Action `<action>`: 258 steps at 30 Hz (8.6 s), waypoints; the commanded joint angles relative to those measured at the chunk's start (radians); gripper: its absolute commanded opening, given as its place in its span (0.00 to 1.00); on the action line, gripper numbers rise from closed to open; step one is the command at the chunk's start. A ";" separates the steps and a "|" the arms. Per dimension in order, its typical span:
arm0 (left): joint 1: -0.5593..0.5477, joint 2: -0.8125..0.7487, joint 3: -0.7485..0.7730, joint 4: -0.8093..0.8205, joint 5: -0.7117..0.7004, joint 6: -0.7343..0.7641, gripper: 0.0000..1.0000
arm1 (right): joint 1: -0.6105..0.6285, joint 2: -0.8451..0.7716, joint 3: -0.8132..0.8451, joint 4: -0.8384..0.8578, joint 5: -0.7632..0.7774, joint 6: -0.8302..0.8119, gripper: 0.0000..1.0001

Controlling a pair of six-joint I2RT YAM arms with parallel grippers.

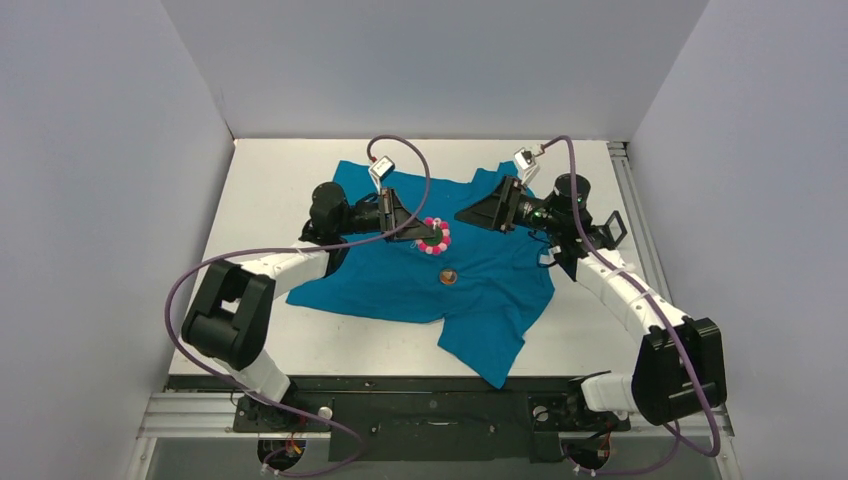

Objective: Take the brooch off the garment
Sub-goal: Close the brooch.

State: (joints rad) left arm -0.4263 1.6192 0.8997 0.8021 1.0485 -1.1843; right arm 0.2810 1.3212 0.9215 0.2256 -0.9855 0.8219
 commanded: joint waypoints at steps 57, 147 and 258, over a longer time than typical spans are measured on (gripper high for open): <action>-0.047 -0.010 0.058 0.122 0.003 0.048 0.00 | 0.101 0.077 0.021 0.213 -0.021 0.033 0.32; 0.053 -0.036 -0.003 0.275 -0.133 0.009 0.00 | 0.032 0.073 0.018 0.357 -0.052 0.130 0.59; -0.036 -0.042 0.073 0.096 -0.012 0.212 0.00 | 0.130 0.195 0.159 0.283 -0.144 0.070 0.30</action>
State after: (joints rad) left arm -0.4198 1.6024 0.9314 0.9607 0.9913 -1.0523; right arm 0.3870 1.5002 1.0115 0.4873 -1.1168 0.9237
